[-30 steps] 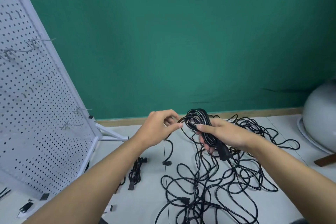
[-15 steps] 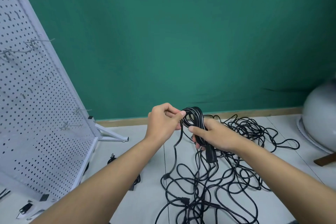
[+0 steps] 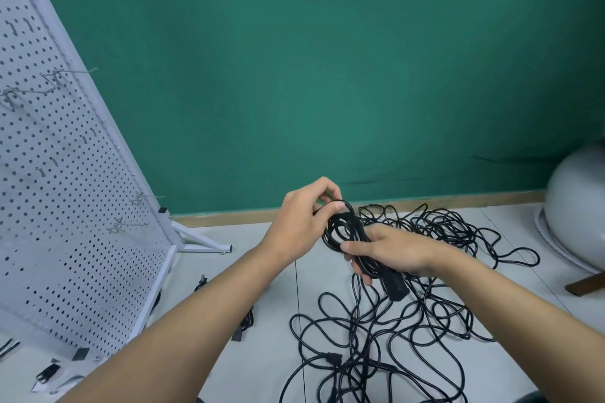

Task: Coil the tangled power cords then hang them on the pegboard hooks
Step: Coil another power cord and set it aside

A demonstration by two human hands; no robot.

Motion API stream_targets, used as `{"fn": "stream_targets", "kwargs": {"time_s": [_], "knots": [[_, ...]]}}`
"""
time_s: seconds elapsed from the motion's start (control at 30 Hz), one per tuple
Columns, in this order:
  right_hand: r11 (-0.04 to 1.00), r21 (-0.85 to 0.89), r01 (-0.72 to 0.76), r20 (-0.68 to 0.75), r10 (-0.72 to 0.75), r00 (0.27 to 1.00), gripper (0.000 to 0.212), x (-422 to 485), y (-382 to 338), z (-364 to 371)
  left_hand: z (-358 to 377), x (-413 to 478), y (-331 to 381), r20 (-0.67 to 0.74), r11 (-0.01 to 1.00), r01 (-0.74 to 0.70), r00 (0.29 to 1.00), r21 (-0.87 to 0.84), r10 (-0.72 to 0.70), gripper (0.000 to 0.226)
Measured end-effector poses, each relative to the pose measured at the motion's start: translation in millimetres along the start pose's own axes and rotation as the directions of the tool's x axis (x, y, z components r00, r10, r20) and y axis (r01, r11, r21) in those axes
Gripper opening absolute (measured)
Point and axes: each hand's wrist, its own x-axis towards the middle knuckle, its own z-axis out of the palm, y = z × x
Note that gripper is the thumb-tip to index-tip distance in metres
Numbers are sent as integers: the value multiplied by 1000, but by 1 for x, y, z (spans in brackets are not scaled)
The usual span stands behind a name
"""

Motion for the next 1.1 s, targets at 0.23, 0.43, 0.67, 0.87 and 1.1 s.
{"fn": "stream_targets", "kwargs": {"time_s": [0.23,0.43,0.67,0.87,1.1], "knots": [[886,-444,135,99,-102,990,27,-11,-12,-2,-8,12,-1,37,997,72,997,-32,-71,8],[800,-544,253,72,-256,964,24,-14,-14,1,-21,12,-12,329,899,355,907,-258,-264,8],[890,-257,377,-205,-431,878,29,-14,-23,4,-5,4,-32,397,765,526,835,-371,-381,18],[955,-174,238,-437,-292,851,34,-10,-18,-9,15,3,-30,340,799,466,874,-380,-348,18],[953,-273,128,-619,-276,735,33,-8,-7,-15,26,-11,-37,345,961,262,897,92,-277,41]]}}
